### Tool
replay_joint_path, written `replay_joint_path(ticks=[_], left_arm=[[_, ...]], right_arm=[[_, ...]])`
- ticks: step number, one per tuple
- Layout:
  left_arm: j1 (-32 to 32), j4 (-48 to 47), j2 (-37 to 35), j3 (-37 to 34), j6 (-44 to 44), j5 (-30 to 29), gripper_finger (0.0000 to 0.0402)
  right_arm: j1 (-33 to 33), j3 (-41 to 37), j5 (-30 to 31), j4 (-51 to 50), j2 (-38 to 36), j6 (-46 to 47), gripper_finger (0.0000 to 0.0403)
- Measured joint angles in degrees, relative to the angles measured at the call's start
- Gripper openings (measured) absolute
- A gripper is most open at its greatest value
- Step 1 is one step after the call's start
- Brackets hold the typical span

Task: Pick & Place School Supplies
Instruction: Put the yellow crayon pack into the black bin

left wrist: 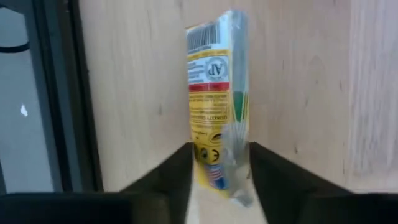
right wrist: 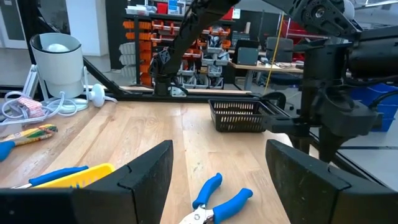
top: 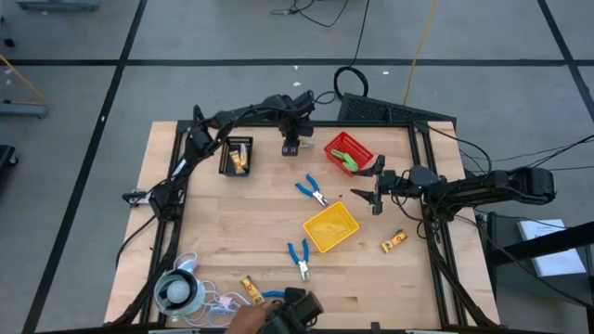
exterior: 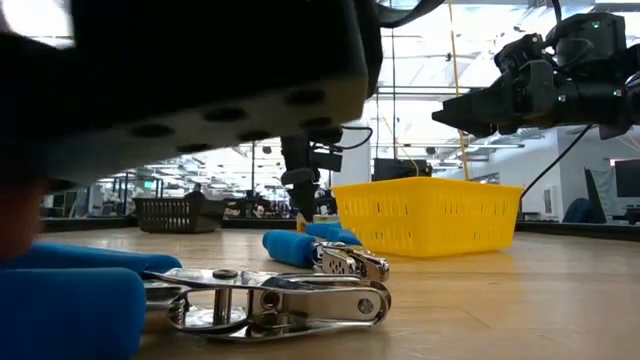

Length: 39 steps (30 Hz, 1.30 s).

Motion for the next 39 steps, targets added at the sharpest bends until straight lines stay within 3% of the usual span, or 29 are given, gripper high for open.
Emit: replay_joint_path(ticks=[4,6,17,26,35,39], left_arm=[[-0.34,-0.68,-0.2,0.01,0.16,-0.3,0.0048],[-0.37,-0.99,-0.33,0.07,-0.02,-0.57,0.0017],[-0.84,-1.44,-1.39,-0.2,-5.34,2.15,0.0001],[-2.61,-2.07,-8.21,-0.2,-8.59,1.93,0.0],[-3.68,-13.81,-16.0,-0.18,-13.43,-5.73,0.0],[-4.12,-14.76,-21.81,-5.19,-15.81,-8.48,0.0]], right_arm=[[0.0,0.0,0.0,0.0,0.0,0.01,0.0247],[-0.01,0.0,0.0,0.0,-0.02,0.01,0.0247],[0.0,0.0,0.0,-0.02,-0.01,0.05,0.0247],[-0.01,0.0,-0.02,-0.9,-0.02,0.1,0.0247],[-0.01,0.0,-0.24,-1.65,-0.02,0.8,0.0247],[0.01,0.0,-0.43,-2.48,-0.01,1.24,0.0247]])
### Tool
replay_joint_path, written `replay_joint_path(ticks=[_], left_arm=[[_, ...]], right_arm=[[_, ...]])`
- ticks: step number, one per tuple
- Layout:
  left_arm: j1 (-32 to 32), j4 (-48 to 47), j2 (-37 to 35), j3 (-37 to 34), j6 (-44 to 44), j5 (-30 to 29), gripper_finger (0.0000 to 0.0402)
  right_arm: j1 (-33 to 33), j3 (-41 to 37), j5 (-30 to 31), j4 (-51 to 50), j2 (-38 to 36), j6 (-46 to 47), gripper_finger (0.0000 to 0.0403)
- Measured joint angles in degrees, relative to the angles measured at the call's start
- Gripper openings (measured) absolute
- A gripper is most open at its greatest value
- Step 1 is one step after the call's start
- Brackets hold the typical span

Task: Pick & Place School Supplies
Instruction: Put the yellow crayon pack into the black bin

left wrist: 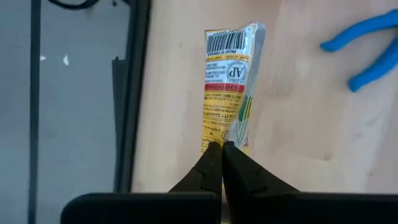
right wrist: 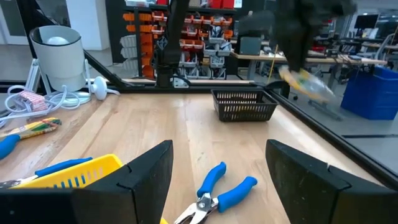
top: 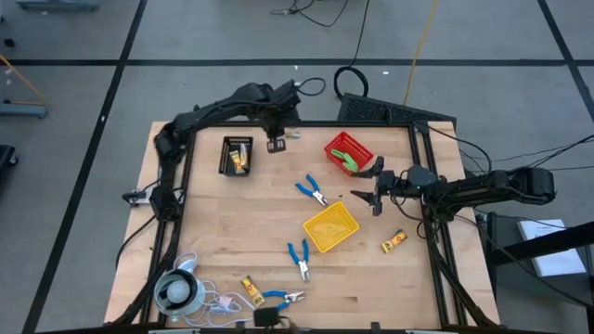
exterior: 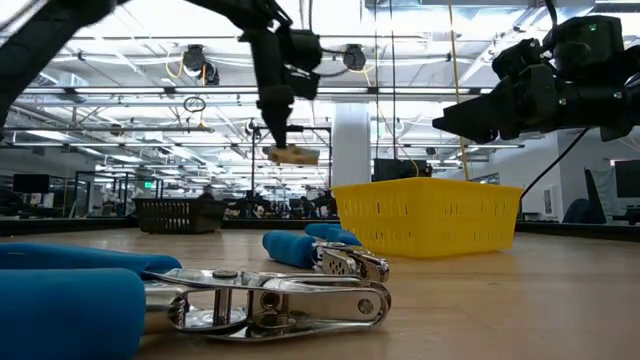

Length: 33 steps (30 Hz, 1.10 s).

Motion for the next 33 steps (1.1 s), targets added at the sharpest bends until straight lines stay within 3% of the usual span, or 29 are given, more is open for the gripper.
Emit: replay_joint_path(ticks=[5,14,17,21,26,33], left_arm=[[1.85,7.52,-12.48,-16.74,-5.08,2.04,0.0],[4.49,30.59,-35.46,-50.92,-22.53,6.15,0.0],[5.71,35.94,-39.47,-58.95,-28.33,3.91,0.0],[7.2,40.33,-41.45,-65.3,-32.56,2.91,0.0],[7.63,40.81,-41.51,-68.33,-36.57,-4.73,0.0],[8.47,41.16,-41.23,-69.65,-38.32,-4.91,0.0]], right_arm=[[0.02,0.0,-1.04,-0.58,-0.01,0.08,0.0247],[0.04,0.0,-1.54,-0.37,-0.01,0.01,0.0247],[0.14,0.0,-1.56,-0.23,-0.01,0.04,0.0247],[0.95,0.0,-1.54,0.24,-0.01,0.03,0.0247],[1.64,0.0,-1.38,0.31,-0.01,0.25,0.0247],[2.27,0.0,-1.28,0.16,-0.01,0.44,0.0247]])
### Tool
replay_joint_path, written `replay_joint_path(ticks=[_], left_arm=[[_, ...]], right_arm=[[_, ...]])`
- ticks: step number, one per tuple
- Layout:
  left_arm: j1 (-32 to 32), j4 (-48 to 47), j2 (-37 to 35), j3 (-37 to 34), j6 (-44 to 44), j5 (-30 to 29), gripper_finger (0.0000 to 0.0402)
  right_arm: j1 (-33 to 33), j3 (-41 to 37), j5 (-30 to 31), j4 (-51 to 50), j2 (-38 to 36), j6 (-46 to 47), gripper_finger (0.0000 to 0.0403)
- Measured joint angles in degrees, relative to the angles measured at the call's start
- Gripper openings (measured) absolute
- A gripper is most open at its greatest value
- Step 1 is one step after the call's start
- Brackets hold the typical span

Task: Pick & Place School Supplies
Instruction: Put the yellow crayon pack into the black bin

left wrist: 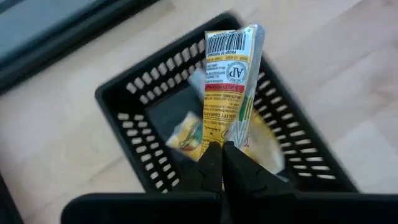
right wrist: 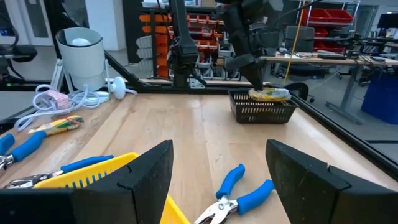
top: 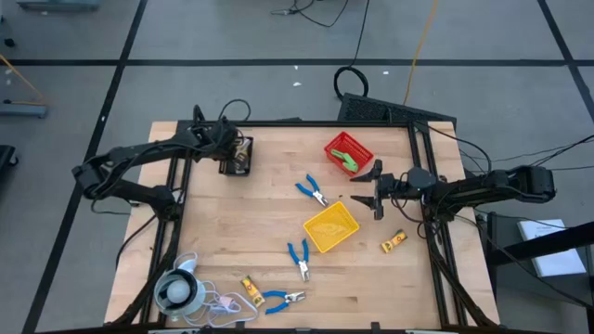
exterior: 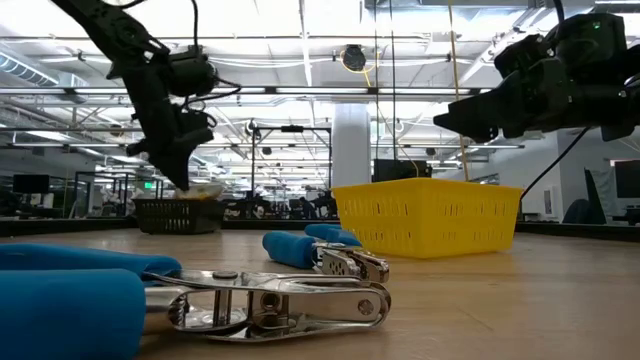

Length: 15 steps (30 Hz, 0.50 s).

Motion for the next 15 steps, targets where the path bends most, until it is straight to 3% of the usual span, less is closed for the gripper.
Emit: replay_joint_path(ticks=[9,15], left_arm=[[0.15,2.52,0.37,-4.08,-2.07,-1.0,0.0005],[-0.72,6.34,-0.49,-4.15,1.46,2.52,0.0052]], right_arm=[[0.02,0.0,-0.04,-0.7,0.0,0.5,0.0247],[0.02,0.0,-0.02,-1.13,0.0,0.53,0.0247]])
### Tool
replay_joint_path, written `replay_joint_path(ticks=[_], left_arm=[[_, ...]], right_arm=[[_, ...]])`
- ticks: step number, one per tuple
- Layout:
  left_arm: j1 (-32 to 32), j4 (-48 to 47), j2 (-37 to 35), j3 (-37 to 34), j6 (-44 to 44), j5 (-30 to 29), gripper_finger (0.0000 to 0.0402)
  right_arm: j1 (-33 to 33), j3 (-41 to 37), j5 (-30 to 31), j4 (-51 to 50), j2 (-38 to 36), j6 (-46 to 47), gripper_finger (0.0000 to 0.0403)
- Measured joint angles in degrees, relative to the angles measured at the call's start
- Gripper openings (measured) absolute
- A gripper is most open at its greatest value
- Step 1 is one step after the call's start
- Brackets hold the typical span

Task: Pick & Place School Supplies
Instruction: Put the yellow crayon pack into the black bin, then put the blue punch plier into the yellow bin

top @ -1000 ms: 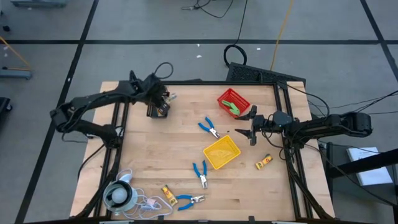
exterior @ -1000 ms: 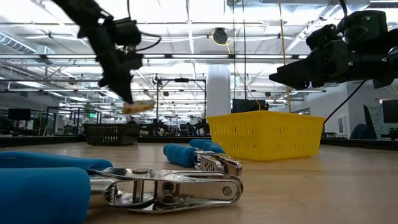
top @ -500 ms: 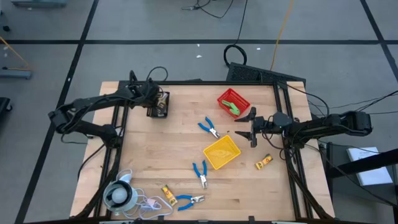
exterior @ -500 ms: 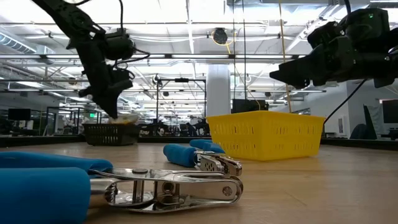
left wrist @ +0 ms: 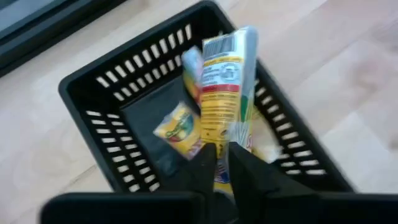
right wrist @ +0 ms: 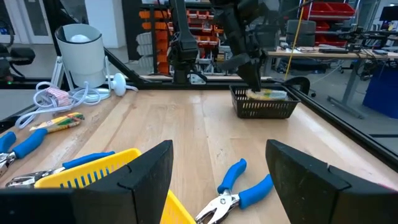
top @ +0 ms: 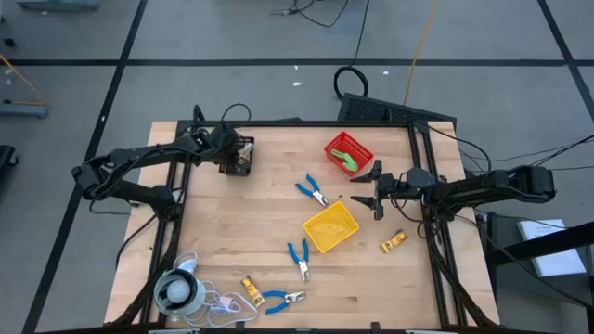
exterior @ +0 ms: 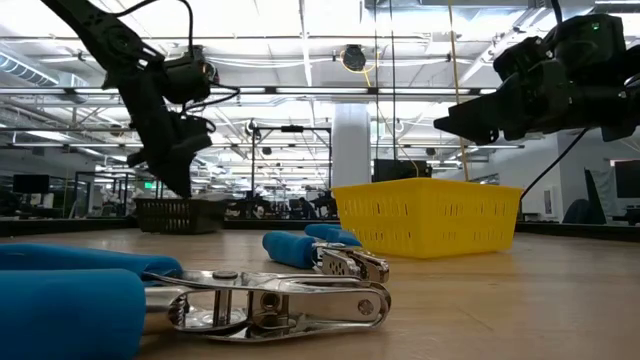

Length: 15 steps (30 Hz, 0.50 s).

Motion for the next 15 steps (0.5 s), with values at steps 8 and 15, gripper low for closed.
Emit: replay_joint_path(ticks=[8,15], left_arm=[[0.86,1.02,-0.1,0.0,1.06,-0.29,0.0181],[0.89,2.07,-2.29,0.18,4.74,2.31,0.0264]], right_arm=[[0.0,0.0,-0.02,-1.73,0.0,0.21,0.0247],[0.0,0.0,-0.02,-1.76,0.0,1.53,0.0247]])
